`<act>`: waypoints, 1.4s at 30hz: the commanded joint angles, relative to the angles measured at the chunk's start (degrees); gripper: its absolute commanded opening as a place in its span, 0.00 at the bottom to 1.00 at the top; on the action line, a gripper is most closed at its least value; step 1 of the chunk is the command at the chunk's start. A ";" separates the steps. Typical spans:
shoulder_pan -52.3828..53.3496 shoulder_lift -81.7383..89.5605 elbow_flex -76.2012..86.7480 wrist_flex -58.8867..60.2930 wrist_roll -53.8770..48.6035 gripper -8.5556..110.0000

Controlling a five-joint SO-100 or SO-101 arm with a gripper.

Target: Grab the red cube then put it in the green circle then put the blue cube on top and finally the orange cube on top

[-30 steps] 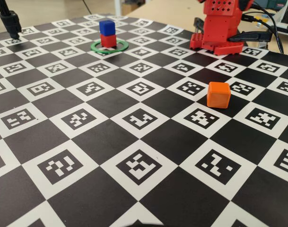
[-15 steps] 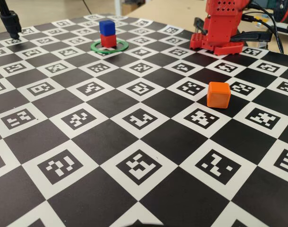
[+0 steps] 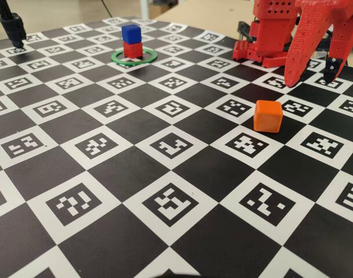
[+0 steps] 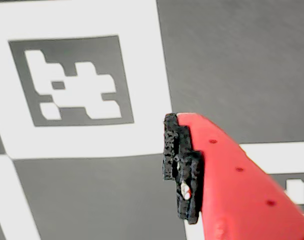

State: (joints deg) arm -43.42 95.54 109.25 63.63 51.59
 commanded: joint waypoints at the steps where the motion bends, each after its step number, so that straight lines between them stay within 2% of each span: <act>1: 2.02 -0.35 -0.62 -1.76 -0.70 0.49; 42: 9.58 -9.05 2.20 -5.89 -8.09 0.47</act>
State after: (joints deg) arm -34.37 85.61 112.06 58.54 44.30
